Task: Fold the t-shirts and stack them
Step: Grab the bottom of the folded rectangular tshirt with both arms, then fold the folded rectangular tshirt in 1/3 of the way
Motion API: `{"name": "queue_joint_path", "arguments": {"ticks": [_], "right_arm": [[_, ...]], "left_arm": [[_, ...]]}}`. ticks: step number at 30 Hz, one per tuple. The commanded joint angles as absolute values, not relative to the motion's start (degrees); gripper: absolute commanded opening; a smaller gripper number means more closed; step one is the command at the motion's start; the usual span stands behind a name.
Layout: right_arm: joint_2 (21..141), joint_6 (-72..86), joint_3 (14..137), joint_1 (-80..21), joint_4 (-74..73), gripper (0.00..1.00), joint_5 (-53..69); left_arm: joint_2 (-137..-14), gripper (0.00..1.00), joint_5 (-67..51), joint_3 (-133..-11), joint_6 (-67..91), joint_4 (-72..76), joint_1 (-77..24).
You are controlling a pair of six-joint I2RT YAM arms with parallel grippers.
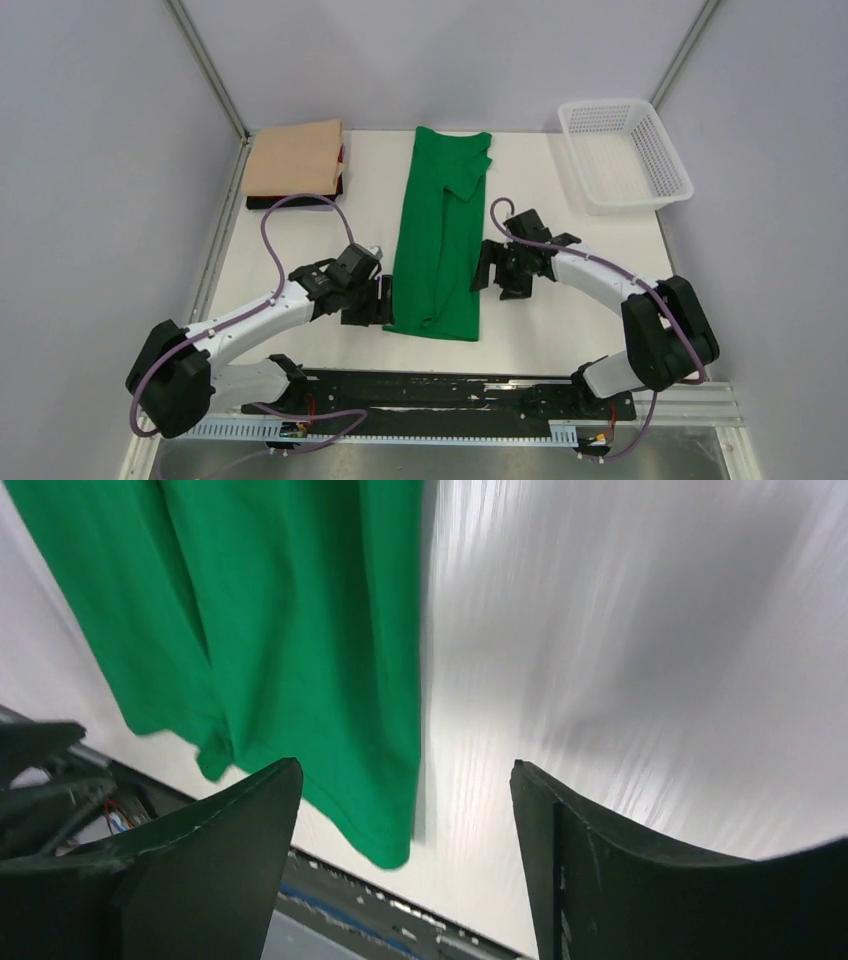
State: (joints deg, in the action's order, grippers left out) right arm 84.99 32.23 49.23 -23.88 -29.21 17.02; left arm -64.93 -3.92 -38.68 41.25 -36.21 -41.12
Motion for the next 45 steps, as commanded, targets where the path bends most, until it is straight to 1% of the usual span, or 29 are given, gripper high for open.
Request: {"name": "queue_joint_path", "arguments": {"ticks": [1, 3, 6, 13, 15, 16, 19, 20, 21, 22, 23, 25, 26, 27, 31, 36, 40, 45], "right_arm": [[78.3, 38.1, 43.3, -28.6, -33.0, 0.75, 15.8], [77.1, 39.6, 41.3, -30.0, -32.9, 0.70, 17.2], [75.8, 40.3, 39.1, -32.2, -31.9, 0.66, 19.8], [74.7, 43.7, 33.7, -32.9, -26.8, 0.54, 25.3], [75.7, 44.0, 32.7, -33.2, -24.1, 0.51, 26.2], [76.6, 44.2, 32.4, -33.2, -23.2, 0.50, 25.8], [79.9, 44.9, 32.0, -33.4, -20.4, 0.44, 25.4], [80.8, 45.0, 31.8, -33.6, -19.4, 0.43, 25.7], [81.5, 45.1, 31.6, -34.0, -18.7, 0.37, 25.9], [82.3, 45.2, 31.6, -34.3, -18.7, 0.31, 25.6], [82.9, 45.3, 31.5, -34.5, -18.8, 0.24, 25.4], [83.3, 45.3, 31.2, -34.6, -19.7, 0.09, 25.0], [83.0, 45.4, 30.8, -34.7, -20.0, 0.03, 24.8], [82.5, 45.3, 30.4, -34.7, -20.4, 0.00, 24.8], [79.4, 43.8, 28.8, -34.8, -21.3, 0.00, 27.2], [76.6, 41.3, 26.4, -35.1, -22.0, 0.00, 31.7], [73.6, 41.6, 26.3, -35.4, -22.0, 0.00, 34.1], [68.6, 41.3, 30.3, -35.4, -22.5, 0.00, 32.8]], "left_arm": [[-68.4, 0.68, -8.4, -37.7, 43.2, -30.0, -41.1], [-70.1, 0.64, -8.6, -37.3, 43.3, -28.7, -41.1], [-72.5, 0.60, -8.2, -36.7, 43.2, -27.5, -41.1], [-76.7, 0.49, -7.5, -36.2, 42.3, -26.0, -41.1], [-77.9, 0.44, -7.3, -35.9, 42.4, -25.6, -41.1], [-78.6, 0.40, -7.5, -35.9, 42.4, -25.4, -41.1], [-79.9, 0.34, -8.1, -36.0, 41.9, -24.7, -41.1], [-80.4, 0.29, -8.0, -36.1, 41.8, -24.7, -41.2], [-80.8, 0.23, -7.8, -36.1, 41.6, -24.6, -41.1], [-80.9, 0.19, -7.3, -36.1, 41.5, -24.6, -41.1], [-81.3, 0.08, -7.1, -36.2, 41.4, -24.5, -41.1], [-81.9, 0.00, -6.7, -36.5, 41.2, -24.9, -41.2], [-81.9, 0.00, -6.8, -36.5, 41.1, -25.3, -41.1], [-81.5, 0.00, -6.9, -36.2, 41.1, -25.4, -41.1], [-76.9, 0.00, -8.7, -32.6, 41.6, -24.4, -41.2], [-69.2, 0.00, -16.2, -25.7, 42.4, -19.4, -41.3], [-63.9, 0.00, -18.4, -24.9, 42.2, -19.4, -41.3], [-58.9, 0.00, -18.0, -26.5, 43.1, -17.3, -41.3]]}}
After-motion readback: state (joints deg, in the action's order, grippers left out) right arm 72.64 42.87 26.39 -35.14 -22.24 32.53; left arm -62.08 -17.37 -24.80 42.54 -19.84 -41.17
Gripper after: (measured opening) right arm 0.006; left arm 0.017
